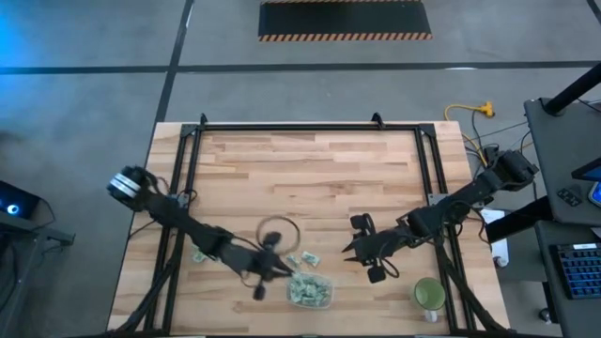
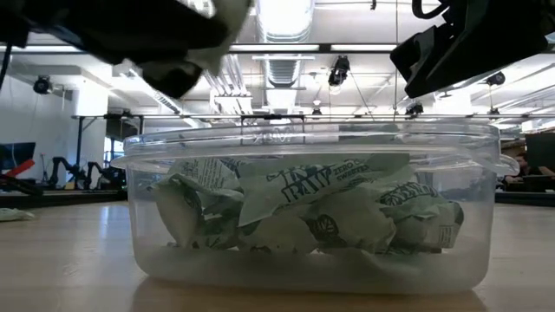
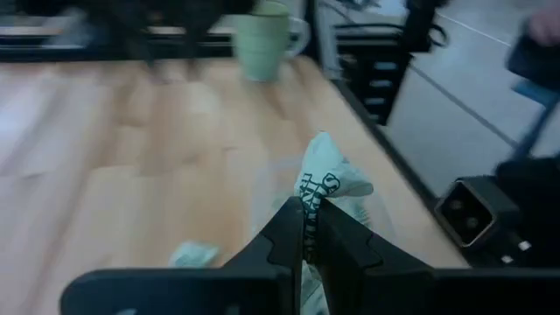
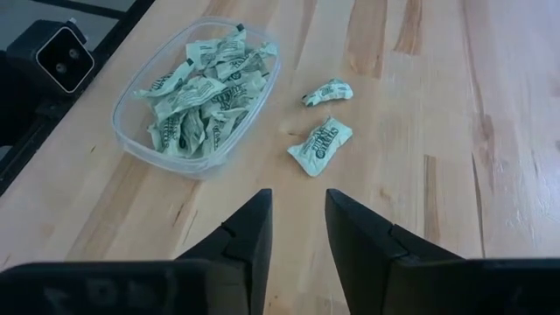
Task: Pick and place Stevia / Truvia into bins
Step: Put the stevia packet into the transparent container
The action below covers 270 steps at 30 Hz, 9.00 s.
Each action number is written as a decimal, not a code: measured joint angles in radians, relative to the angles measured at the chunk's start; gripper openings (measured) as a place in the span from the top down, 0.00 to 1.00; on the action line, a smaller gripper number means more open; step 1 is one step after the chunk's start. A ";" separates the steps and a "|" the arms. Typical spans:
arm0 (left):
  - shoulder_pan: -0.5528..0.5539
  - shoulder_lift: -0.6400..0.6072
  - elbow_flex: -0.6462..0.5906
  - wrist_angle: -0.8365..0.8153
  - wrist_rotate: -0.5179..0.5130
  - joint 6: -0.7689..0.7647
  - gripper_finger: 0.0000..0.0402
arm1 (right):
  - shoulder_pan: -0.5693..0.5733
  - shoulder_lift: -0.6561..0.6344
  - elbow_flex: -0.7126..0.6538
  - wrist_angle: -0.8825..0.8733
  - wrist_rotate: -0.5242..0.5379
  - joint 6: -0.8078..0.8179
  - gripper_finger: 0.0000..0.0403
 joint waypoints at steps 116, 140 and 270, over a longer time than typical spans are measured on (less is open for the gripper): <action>-0.066 -0.045 0.314 -0.950 -0.279 -0.244 0.62 | -0.003 0.321 0.227 0.188 -0.346 -0.217 0.98; -0.069 -0.043 0.314 -1.047 -0.223 -0.351 0.62 | -0.005 0.327 0.229 0.133 -0.242 -0.166 0.64; -0.013 0.060 0.323 -0.682 -0.081 -0.044 0.67 | -0.008 0.248 0.222 -0.136 0.002 -0.077 0.78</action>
